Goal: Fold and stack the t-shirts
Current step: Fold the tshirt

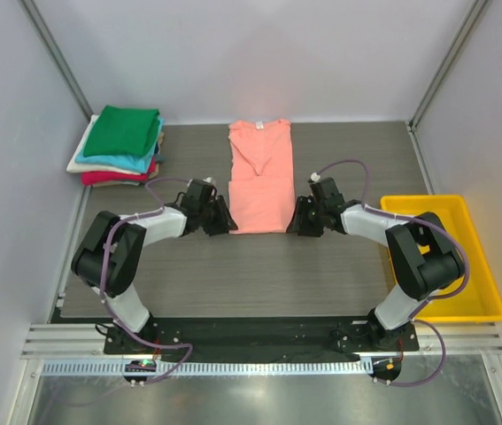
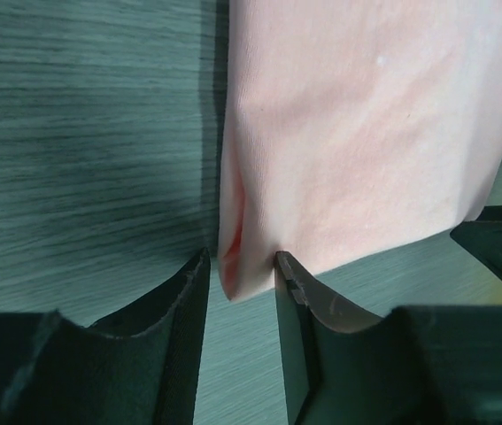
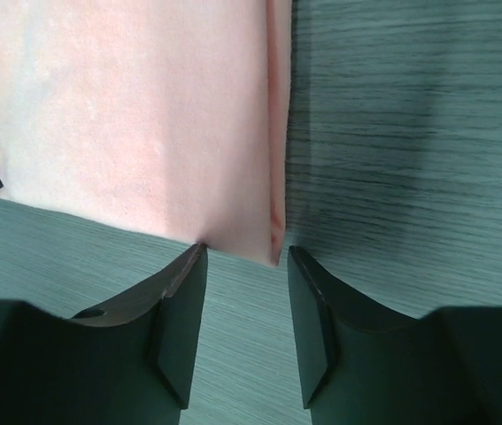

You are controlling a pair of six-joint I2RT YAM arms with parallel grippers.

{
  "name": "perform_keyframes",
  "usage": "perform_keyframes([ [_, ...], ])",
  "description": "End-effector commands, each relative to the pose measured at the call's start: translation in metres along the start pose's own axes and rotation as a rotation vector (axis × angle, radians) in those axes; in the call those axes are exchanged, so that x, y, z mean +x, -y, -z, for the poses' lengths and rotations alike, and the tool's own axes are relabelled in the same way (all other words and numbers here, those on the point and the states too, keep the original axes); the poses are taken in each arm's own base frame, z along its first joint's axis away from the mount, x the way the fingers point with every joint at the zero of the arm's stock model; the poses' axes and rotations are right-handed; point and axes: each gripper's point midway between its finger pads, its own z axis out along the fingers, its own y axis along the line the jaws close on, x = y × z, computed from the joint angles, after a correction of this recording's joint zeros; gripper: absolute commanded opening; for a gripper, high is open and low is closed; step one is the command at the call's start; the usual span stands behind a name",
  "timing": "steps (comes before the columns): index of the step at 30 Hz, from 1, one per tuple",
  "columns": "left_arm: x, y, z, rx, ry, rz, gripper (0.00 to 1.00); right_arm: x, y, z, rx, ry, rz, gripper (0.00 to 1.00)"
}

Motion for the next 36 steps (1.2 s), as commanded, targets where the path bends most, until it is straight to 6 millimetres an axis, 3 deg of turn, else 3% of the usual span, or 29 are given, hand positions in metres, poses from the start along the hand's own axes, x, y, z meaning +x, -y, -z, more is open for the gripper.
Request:
perform_keyframes([
  [1,0.002,-0.017,-0.013,-0.054,0.020,0.003,0.37,0.005,0.009,-0.009,0.031,-0.020,-0.008,0.47],
  [8,0.004,-0.019,-0.020,-0.060,0.011,0.009,0.10,0.004,0.013,-0.018,0.039,-0.023,-0.022,0.36],
  [9,0.004,-0.019,-0.021,-0.059,0.010,0.009,0.01,0.003,0.012,-0.019,0.038,-0.023,-0.023,0.33],
  [12,0.003,-0.012,-0.018,-0.035,0.007,0.003,0.00,0.002,0.009,-0.018,0.027,-0.023,-0.029,0.18],
  [13,0.002,-0.007,-0.014,-0.016,0.011,-0.010,0.00,0.002,0.008,-0.017,0.024,-0.022,-0.030,0.09],
  [16,0.007,-0.003,-0.003,-0.019,-0.005,-0.027,0.00,0.001,0.007,-0.005,0.018,-0.004,-0.030,0.03],
  [20,0.018,0.008,0.032,-0.002,0.007,-0.065,0.00,0.012,0.005,0.025,0.017,0.002,-0.023,0.01],
  [22,0.038,0.004,0.046,-0.021,-0.030,-0.082,0.00,0.016,-0.001,0.050,-0.003,0.036,-0.013,0.01],
  [23,0.035,0.014,0.063,0.001,0.009,-0.089,0.00,0.028,0.004,0.059,0.013,0.010,-0.022,0.01],
  [24,0.047,0.020,0.070,0.007,-0.006,-0.109,0.00,0.026,-0.007,0.078,-0.025,0.052,-0.007,0.01],
  [26,0.064,0.022,0.091,-0.009,-0.033,-0.125,0.00,0.046,-0.013,0.096,-0.013,0.034,0.007,0.01],
  [27,0.075,0.029,0.111,-0.003,-0.032,-0.144,0.00,0.046,-0.024,0.114,-0.045,0.070,0.016,0.01],
  [29,0.082,0.037,0.130,0.008,-0.022,-0.148,0.00,0.070,-0.029,0.130,-0.027,0.042,0.041,0.01],
  [30,0.085,0.047,0.147,0.040,0.000,-0.138,0.00,0.072,-0.035,0.139,-0.033,0.047,0.012,0.01],
  [32,0.089,0.046,0.165,0.037,-0.007,-0.124,0.00,0.084,-0.040,0.159,-0.044,0.047,0.011,0.01],
  [35,0.082,0.055,0.192,0.065,0.024,-0.114,0.00,0.075,-0.049,0.185,-0.053,0.099,-0.013,0.01],
  [36,0.079,0.058,0.197,0.070,0.029,-0.116,0.00,0.061,-0.058,0.196,-0.063,0.145,-0.012,0.01],
])
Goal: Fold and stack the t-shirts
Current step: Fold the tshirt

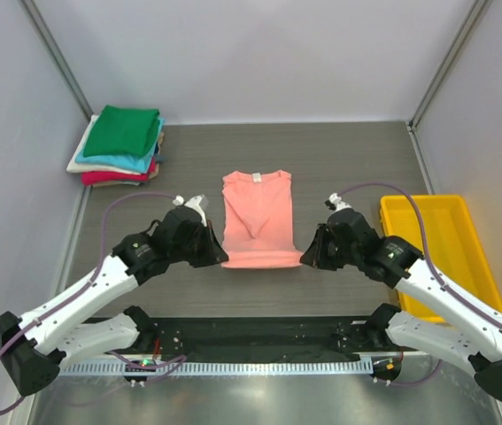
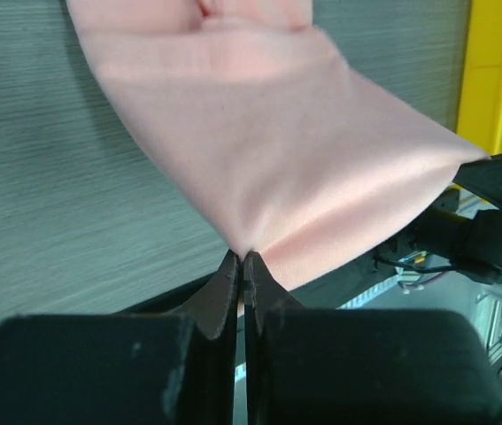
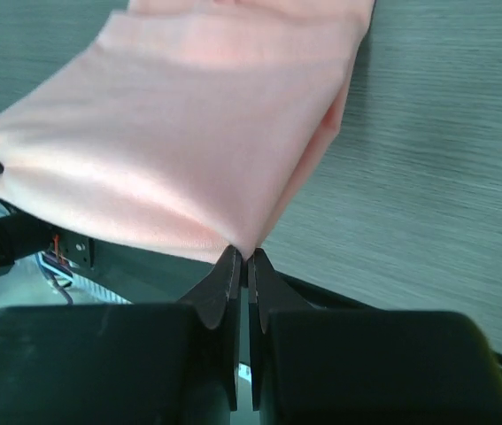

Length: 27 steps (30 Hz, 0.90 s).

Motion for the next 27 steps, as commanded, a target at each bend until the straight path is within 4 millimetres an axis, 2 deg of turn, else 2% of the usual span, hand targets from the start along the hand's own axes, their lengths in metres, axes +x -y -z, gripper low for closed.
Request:
perform_keyframes([
  [1,-0.014,-0.003,0.027,-0.073,0.045,0.034,0.00,-0.031,-0.004,0.033,0.076,0.106,-0.047,0.01],
  [2,-0.019,-0.002,0.028,-0.083,0.058,0.017,0.00,-0.034,-0.001,0.031,0.122,0.096,-0.033,0.01],
  [3,-0.030,0.006,0.033,-0.078,0.081,0.013,0.00,-0.051,-0.008,0.039,0.131,0.145,-0.020,0.01],
  [4,-0.033,0.007,0.035,-0.088,0.083,0.001,0.00,-0.057,-0.008,0.041,0.151,0.153,-0.006,0.01],
  [7,-0.049,0.011,0.028,-0.114,0.073,-0.019,0.00,-0.076,-0.010,0.033,0.218,0.151,0.041,0.01],
  [8,-0.052,0.006,0.019,-0.134,0.048,-0.019,0.00,-0.085,-0.015,0.029,0.226,0.148,0.057,0.01],
  [12,-0.076,0.003,0.003,-0.101,0.027,0.039,0.00,-0.111,-0.011,0.022,0.272,0.164,0.077,0.01],
  [14,-0.087,0.002,-0.001,-0.093,0.030,0.051,0.00,-0.123,-0.002,0.012,0.297,0.151,0.063,0.01],
  [15,-0.092,-0.006,-0.009,-0.116,0.018,0.068,0.00,-0.129,-0.002,0.010,0.293,0.151,0.076,0.01],
  [17,-0.106,-0.007,-0.011,-0.116,0.023,0.064,0.00,-0.141,0.005,0.000,0.293,0.136,0.059,0.01],
  [22,-0.126,-0.009,-0.028,-0.122,-0.011,0.059,0.00,-0.163,0.018,-0.017,0.315,0.109,0.078,0.01],
  [23,-0.130,-0.009,-0.031,-0.122,-0.011,0.058,0.00,-0.166,0.024,-0.026,0.328,0.090,0.073,0.01],
  [27,-0.153,-0.015,-0.041,-0.138,-0.010,0.076,0.00,-0.187,0.027,-0.042,0.321,0.078,0.078,0.01],
])
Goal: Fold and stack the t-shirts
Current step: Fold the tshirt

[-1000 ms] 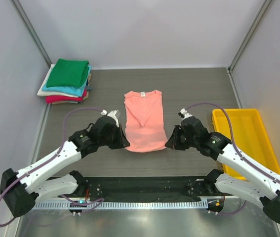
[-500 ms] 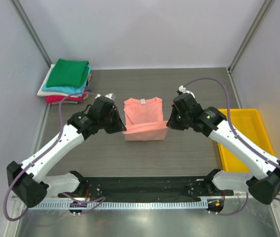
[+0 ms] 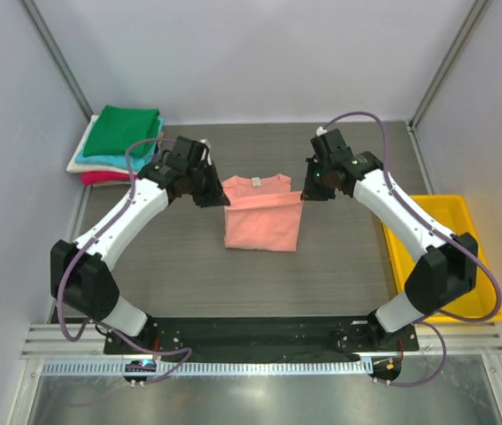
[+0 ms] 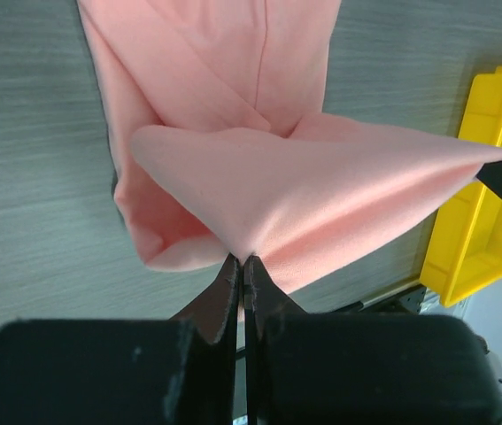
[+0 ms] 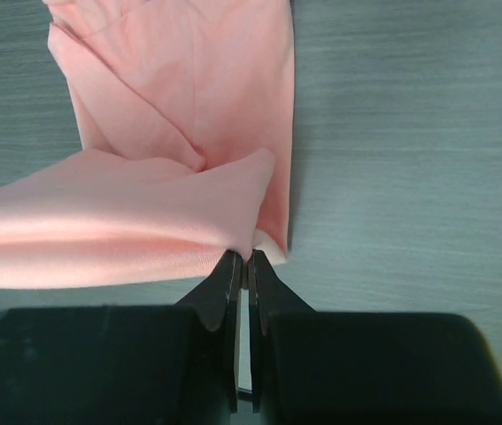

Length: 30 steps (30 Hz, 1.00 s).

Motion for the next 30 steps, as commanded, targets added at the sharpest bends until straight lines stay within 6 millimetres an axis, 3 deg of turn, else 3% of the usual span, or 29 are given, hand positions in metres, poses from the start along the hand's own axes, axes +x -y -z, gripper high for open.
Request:
perform_keyframes([
  [1,-0.023,-0.013,0.000,-0.038,0.014,-0.018,0.00,-0.033,0.009,-0.005,0.028,0.049,0.052,0.01],
  [8,-0.055,-0.019,-0.026,-0.035,-0.027,0.034,0.00,-0.075,0.003,-0.036,0.021,0.051,0.048,0.01],
  [10,-0.062,-0.021,-0.037,-0.042,-0.045,0.041,0.00,-0.075,0.007,-0.056,0.040,0.016,0.047,0.01],
  [11,-0.066,-0.025,-0.041,-0.050,-0.052,0.054,0.00,-0.084,0.006,-0.059,0.039,0.027,0.045,0.01],
  [16,-0.077,-0.040,-0.068,-0.081,-0.094,0.094,0.00,-0.088,0.004,-0.095,0.019,-0.032,0.034,0.01],
  [17,-0.085,-0.040,-0.069,-0.080,-0.083,0.099,0.00,-0.094,0.002,-0.097,0.012,-0.026,0.035,0.01],
  [25,-0.094,-0.059,-0.107,-0.099,-0.153,0.160,0.00,-0.107,0.004,-0.130,-0.001,-0.062,0.017,0.01],
  [28,-0.107,-0.061,-0.111,-0.095,-0.141,0.171,0.00,-0.112,0.005,-0.143,-0.010,-0.070,0.013,0.01],
  [29,-0.105,-0.069,-0.121,-0.109,-0.161,0.184,0.01,-0.119,0.003,-0.145,-0.016,-0.058,0.017,0.07],
  [30,-0.119,-0.062,-0.120,-0.086,-0.139,0.172,0.02,-0.115,0.007,-0.156,-0.011,-0.081,0.014,0.14],
])
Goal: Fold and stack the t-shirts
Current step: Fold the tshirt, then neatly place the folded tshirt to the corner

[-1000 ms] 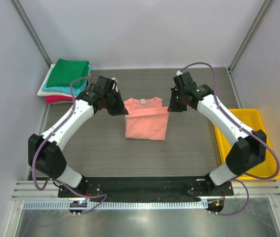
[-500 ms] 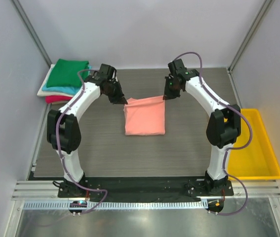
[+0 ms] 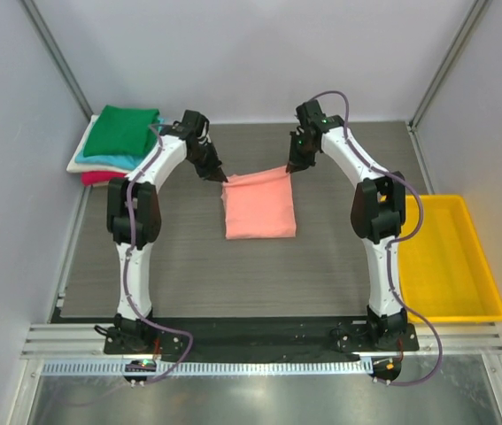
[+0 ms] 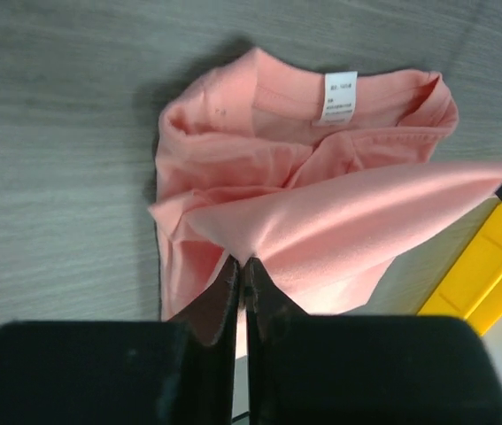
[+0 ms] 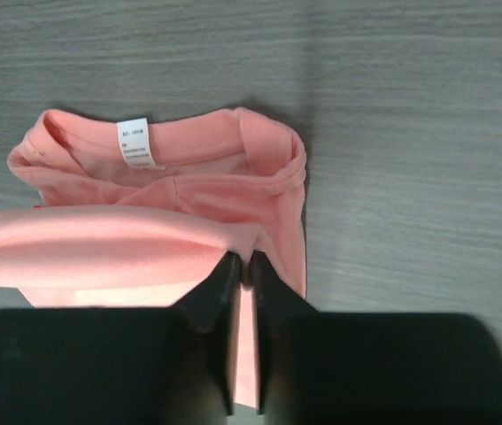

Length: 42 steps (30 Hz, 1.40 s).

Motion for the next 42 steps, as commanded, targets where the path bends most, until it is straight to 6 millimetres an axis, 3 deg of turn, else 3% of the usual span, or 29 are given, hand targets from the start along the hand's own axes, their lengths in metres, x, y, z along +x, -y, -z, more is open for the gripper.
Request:
perform_keyframes([
  [1,-0.029,0.000,0.011,0.026,0.020,-0.001,0.09,-0.034,0.009,0.002,0.002,0.059,0.021,0.23],
  [2,-0.027,-0.013,-0.005,-0.004,-0.033,0.022,0.16,-0.038,0.009,-0.001,0.000,0.062,0.028,0.47],
  [3,-0.035,-0.012,-0.003,-0.001,-0.033,0.026,0.22,-0.036,0.015,-0.013,0.010,0.041,0.026,0.55],
  [4,-0.058,-0.001,0.011,0.032,0.021,0.015,0.33,-0.043,0.015,-0.012,0.002,0.051,0.029,0.60],
  [6,-0.068,-0.003,0.016,0.026,0.017,0.030,0.42,-0.064,0.012,0.000,-0.008,0.107,0.041,0.70],
  [9,-0.085,0.010,0.043,0.057,0.107,-0.019,0.53,-0.073,0.013,0.023,0.003,0.149,0.055,0.71],
  [10,-0.087,0.018,0.066,0.069,0.166,-0.064,0.59,-0.079,0.007,0.044,-0.012,0.188,0.060,0.71],
  [12,-0.077,0.008,0.054,0.081,0.189,-0.100,0.63,-0.058,0.011,0.042,-0.016,0.147,0.055,0.71],
  [13,-0.074,0.020,0.079,0.120,0.252,-0.140,0.69,-0.061,0.007,0.047,-0.038,0.177,0.050,0.71],
  [14,-0.081,0.025,0.080,0.153,0.311,-0.165,0.70,-0.042,0.012,0.049,-0.036,0.149,0.045,0.71],
  [15,-0.056,0.000,0.056,0.121,0.246,-0.138,0.70,-0.036,0.012,0.053,-0.045,0.150,0.040,0.71],
  [16,-0.050,0.008,0.068,0.152,0.281,-0.165,0.71,-0.035,0.012,0.055,-0.056,0.173,0.036,0.71],
  [17,-0.051,0.009,0.062,0.174,0.322,-0.187,0.71,-0.018,0.015,0.059,-0.058,0.155,0.034,0.71],
  [18,-0.032,-0.006,0.045,0.159,0.289,-0.180,0.71,-0.016,0.015,0.061,-0.066,0.169,0.032,0.71],
  [19,-0.023,-0.003,0.040,0.172,0.289,-0.201,0.71,-0.009,0.017,0.062,-0.069,0.163,0.026,0.71],
  [20,-0.028,0.003,0.040,0.192,0.337,-0.225,0.71,0.008,0.023,0.058,-0.065,0.132,0.022,0.71],
  [21,-0.021,0.000,0.028,0.187,0.330,-0.233,0.71,0.018,0.024,0.061,-0.074,0.125,0.018,0.71],
  [22,-0.018,-0.002,0.026,0.179,0.326,-0.233,0.71,0.014,0.020,0.071,-0.092,0.149,0.022,0.71],
  [23,-0.019,-0.004,0.015,0.179,0.323,-0.233,0.71,0.028,0.023,0.067,-0.094,0.119,0.021,0.71],
  [28,-0.026,-0.010,-0.019,0.164,0.304,-0.210,0.69,0.053,0.020,0.089,-0.145,0.118,0.026,0.71],
  [31,-0.029,-0.021,-0.041,0.126,0.286,-0.194,0.68,0.057,0.020,0.106,-0.150,0.152,0.034,0.70],
  [36,-0.026,-0.031,-0.069,0.114,0.239,-0.162,0.65,0.068,0.024,0.118,-0.148,0.162,0.044,0.70],
  [38,-0.021,-0.035,-0.082,0.124,0.208,-0.145,0.60,0.069,0.025,0.122,-0.150,0.171,0.047,0.71],
  [42,-0.010,-0.037,-0.090,0.142,0.177,-0.114,0.46,0.071,0.025,0.122,-0.148,0.172,0.052,0.71],
])
